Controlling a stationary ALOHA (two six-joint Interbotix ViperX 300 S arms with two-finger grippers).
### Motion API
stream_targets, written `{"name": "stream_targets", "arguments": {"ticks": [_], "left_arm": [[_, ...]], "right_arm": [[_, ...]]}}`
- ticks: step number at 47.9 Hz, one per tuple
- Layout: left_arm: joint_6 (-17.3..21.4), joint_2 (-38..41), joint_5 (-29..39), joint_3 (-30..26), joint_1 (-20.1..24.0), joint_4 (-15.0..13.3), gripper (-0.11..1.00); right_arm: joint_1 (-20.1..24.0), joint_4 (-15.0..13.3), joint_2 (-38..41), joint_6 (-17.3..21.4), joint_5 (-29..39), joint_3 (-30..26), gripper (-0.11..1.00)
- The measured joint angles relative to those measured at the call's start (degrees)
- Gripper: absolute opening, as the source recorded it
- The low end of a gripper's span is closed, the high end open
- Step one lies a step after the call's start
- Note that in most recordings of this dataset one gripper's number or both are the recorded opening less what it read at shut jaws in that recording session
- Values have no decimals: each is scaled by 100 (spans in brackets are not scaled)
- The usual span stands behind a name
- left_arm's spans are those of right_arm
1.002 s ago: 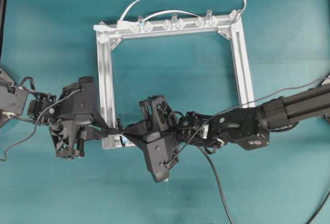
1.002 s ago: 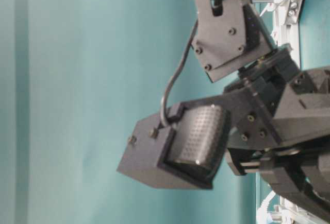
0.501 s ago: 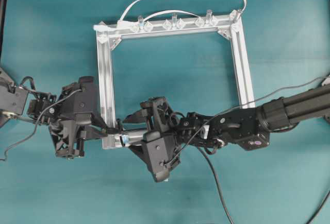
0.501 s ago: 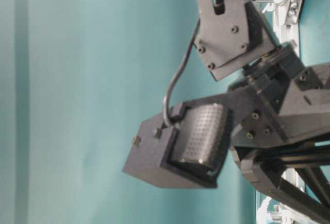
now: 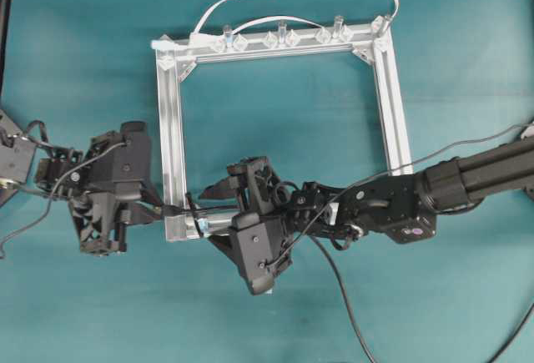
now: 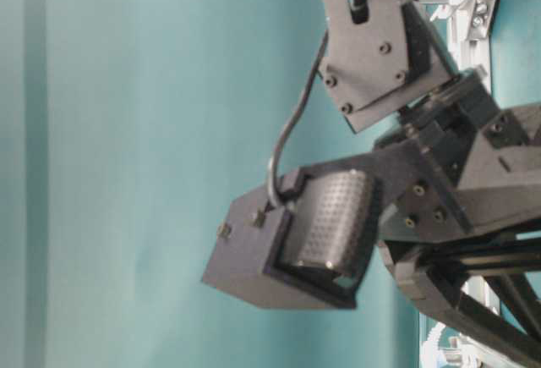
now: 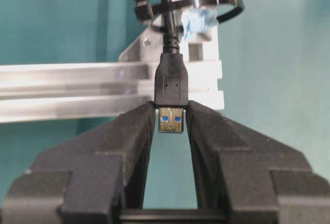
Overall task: Insert the wire through the string loop located on the left side.
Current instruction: 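Pull the plug leftward with the left gripper, drawing cable through the loop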
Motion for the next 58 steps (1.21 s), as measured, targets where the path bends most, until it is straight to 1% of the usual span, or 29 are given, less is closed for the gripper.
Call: {"name": "stream_targets", "arguments": {"ticks": [19,39,49,58], "left_arm": [[-53,-422,519,202,-272,0,22],[-475,-949,765,615,-360,0,22],[-483,-1222,1028,703,-466,0,22],[-492,-1257,1046,712,-492,0,22]], "right_arm": [[-9,0,0,0,0,0,99],[-9,0,0,0,0,9,99],[0,0,0,0,0,0,99],[0,0,0,0,0,0,99]]}}
